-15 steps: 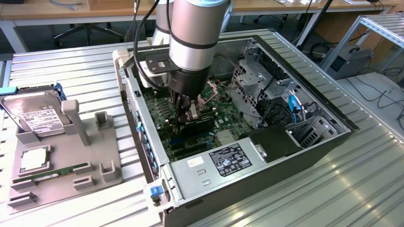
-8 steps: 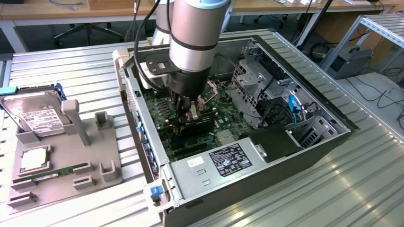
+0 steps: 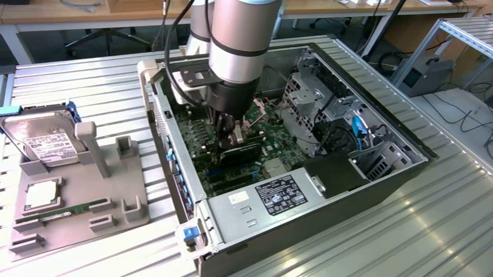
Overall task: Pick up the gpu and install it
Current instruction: 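Press down on the gpu until it lock into place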
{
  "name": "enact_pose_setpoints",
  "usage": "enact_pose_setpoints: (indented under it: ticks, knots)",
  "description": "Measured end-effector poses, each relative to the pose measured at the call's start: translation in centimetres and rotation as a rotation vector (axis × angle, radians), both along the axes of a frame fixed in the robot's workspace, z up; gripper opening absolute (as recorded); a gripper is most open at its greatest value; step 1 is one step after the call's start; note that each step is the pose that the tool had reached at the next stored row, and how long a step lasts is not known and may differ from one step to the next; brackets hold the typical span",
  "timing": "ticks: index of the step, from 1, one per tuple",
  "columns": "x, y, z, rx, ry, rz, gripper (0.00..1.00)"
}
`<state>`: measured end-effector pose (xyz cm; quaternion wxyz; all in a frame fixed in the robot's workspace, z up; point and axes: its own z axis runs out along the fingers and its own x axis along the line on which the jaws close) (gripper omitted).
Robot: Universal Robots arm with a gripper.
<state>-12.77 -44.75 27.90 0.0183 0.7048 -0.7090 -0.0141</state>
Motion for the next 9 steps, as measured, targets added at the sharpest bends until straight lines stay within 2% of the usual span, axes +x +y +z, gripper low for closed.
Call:
enact_pose_setpoints:
  ticks: [6,9]
  knots:
    - [1.7,-0.01,0.0,0.0014,0.0113,0.0,0.11]
    - [2.2,0.0,0.0,0.0016,0.0145,0.0,0.11]
